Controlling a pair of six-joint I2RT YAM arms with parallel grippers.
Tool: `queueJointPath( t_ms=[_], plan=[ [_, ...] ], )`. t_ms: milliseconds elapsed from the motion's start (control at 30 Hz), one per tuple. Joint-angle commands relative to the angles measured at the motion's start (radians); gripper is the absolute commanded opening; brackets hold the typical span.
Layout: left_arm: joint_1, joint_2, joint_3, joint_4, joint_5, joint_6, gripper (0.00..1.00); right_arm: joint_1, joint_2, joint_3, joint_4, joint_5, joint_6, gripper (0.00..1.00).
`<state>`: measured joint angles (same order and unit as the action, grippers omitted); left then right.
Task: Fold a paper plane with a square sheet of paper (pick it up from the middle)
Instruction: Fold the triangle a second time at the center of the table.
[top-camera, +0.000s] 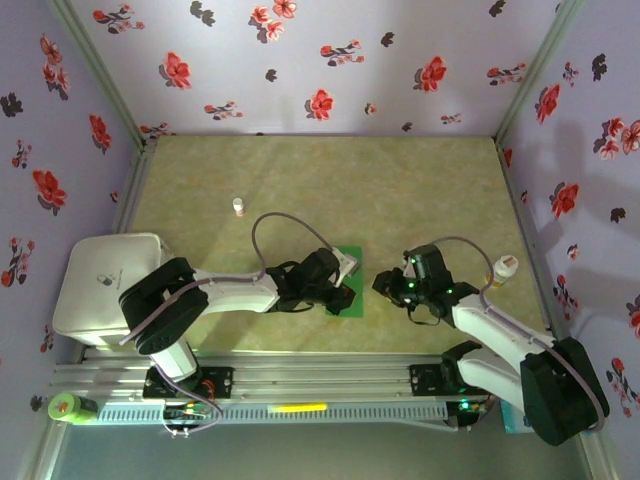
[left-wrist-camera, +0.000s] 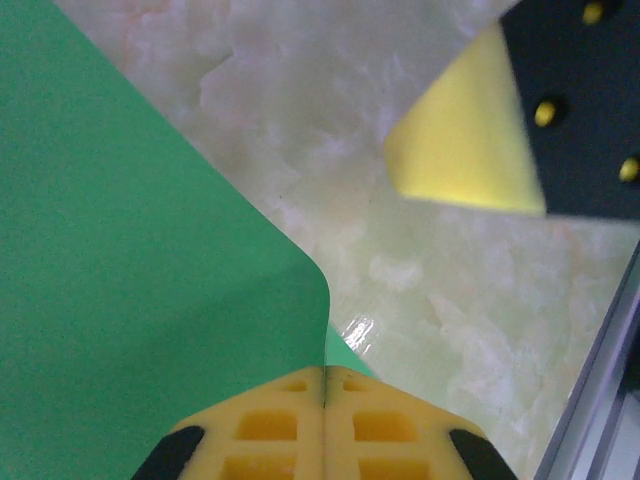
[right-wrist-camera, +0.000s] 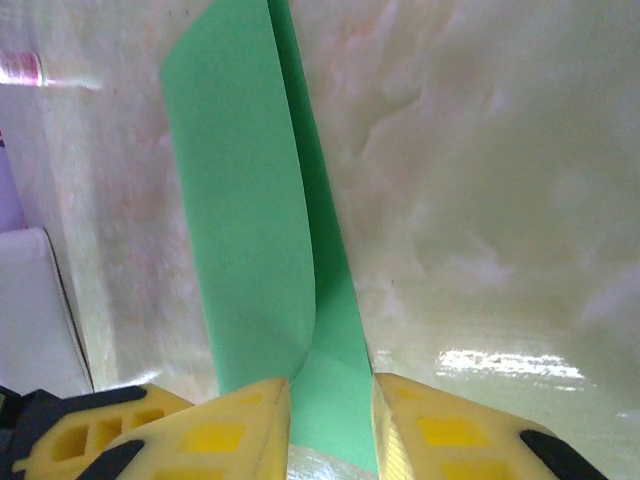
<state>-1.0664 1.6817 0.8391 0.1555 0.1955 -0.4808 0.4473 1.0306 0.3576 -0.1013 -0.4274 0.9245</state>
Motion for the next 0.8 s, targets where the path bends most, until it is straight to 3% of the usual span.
queueJointPath(
  t_ms=[0, 233, 667, 767],
  plan=[
    [0.007, 0.003, 0.002, 0.022, 0.020, -0.032, 0.01, 0.033, 0.010, -0.008, 0.053, -0.030, 0.033, 0.24],
    [0.012, -0.002, -0.025, 0.068, 0.019, -0.074, 0.02, 0.115, 0.069, -0.005, 0.037, 0.003, 0.014, 0.03],
    [0.016, 0.012, -0.054, 0.105, 0.018, -0.097, 0.03, 0.197, 0.215, 0.042, 0.080, 0.023, 0.005, 0.01],
    [0.017, 0.013, -0.055, 0.106, 0.018, -0.100, 0.04, 0.199, 0.247, 0.069, 0.011, 0.061, -0.033, 0.01]
  ],
)
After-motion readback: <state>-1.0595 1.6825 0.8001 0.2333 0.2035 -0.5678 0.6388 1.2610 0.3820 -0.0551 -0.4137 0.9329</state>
